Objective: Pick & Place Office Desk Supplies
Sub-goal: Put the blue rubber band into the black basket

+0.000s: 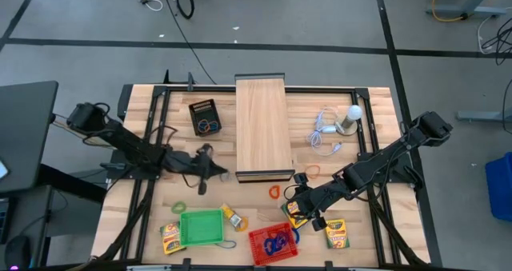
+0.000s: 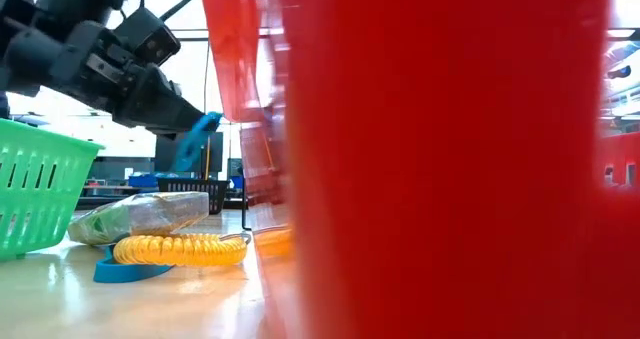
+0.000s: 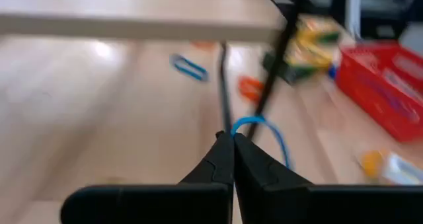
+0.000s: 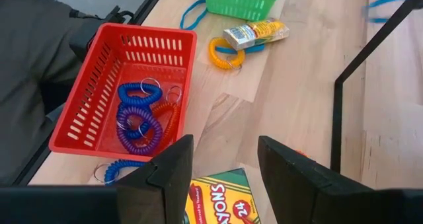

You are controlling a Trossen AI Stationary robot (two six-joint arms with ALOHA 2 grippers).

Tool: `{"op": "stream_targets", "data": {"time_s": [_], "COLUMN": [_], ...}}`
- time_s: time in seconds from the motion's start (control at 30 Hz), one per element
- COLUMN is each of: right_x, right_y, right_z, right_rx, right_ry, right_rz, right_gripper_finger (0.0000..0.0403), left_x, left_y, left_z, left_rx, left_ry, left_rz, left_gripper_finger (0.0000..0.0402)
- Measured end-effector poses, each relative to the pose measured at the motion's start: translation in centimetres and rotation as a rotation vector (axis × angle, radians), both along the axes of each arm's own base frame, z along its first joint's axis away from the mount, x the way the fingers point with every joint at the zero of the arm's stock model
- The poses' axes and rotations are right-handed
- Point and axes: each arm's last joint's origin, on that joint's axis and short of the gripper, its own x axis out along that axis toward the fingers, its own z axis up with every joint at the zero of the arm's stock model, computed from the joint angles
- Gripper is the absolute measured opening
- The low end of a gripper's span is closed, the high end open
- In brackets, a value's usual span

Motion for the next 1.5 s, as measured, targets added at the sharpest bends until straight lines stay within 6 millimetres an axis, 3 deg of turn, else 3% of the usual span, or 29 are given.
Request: {"op": "stream_targets", "data": {"time_s": [0.2, 0.87, 1.17, 1.5], "right_x": [0.0, 0.0, 0.0, 0.0], "right_y": [0.0, 0.0, 0.0, 0.0], "right_z": [0.0, 0.0, 0.0, 0.0], "right_rx": [0.0, 0.0, 0.002, 0.009], "right_ry": [0.0, 0.0, 0.0, 0.003], "right_rz": [0.0, 0.0, -0.001, -0.009], "right_gripper_finger": [0.0178, 0.0178, 0.0178, 0.0178], "left_x": [-0.8, -2.5, -2.2, -1.8], "left_y": [2.3, 9.3, 10.7, 10.8], "left_z": [0.2, 1.1, 1.0, 1.5], "left_rx": [0.028, 0.244, 0.195, 0.152], "left_ry": [-0.074, 0.052, 0.311, 0.324], "left_rz": [0.123, 0.851, 0.909, 0.844], "left_gripper_finger": [0.0001, 0.0, 0.0001, 0.0056]}}
